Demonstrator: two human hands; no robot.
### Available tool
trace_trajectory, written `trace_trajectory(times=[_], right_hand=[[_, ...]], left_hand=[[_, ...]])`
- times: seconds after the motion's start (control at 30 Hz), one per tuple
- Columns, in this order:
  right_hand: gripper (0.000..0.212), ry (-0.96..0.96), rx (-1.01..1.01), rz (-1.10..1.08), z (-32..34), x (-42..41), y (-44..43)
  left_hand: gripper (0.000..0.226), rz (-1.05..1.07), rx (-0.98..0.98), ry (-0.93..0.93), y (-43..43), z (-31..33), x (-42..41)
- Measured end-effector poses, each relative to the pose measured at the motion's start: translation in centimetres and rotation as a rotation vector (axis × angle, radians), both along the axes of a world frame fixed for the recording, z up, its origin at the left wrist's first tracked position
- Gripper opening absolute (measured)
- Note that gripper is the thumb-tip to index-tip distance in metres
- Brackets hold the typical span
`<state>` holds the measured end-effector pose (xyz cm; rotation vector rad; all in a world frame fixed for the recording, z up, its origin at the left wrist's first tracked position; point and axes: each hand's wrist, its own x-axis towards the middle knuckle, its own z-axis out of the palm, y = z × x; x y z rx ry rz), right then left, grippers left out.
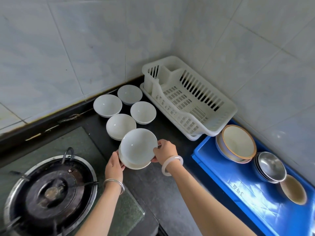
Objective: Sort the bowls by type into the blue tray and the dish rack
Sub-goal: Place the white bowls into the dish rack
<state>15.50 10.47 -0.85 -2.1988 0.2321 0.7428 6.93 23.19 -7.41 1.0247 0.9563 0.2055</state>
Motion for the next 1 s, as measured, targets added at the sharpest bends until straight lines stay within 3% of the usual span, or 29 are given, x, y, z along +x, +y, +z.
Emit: trace_trajectory(times=[0.47, 0.77, 0.9, 1.0], right_hand=[[0.021, 0.014, -0.194, 0.087, -0.8, 0.3, 0.7], [0.036, 0.194, -0.005, -0.046, -2.0, 0.8, 0.2], [0.048, 0.363, 0.228, -0.113, -2.3, 0.8, -0.2], [0.049, 0.365, 0.343, -0.153, -2.6, 0.4, -0.6]], left_hand=[[0.036, -0.122, 0.082, 0.056, 0.8, -0.7, 0.1], [0.031, -0.122, 0.000, 0.083, 1.6, -0.7, 0.4], [0.029, -0.100, -0.058, 0.093, 1.7, -0.5, 0.6], [0.029, -0.086, -0.053, 0.097, 1.6, -0.3, 0.5]])
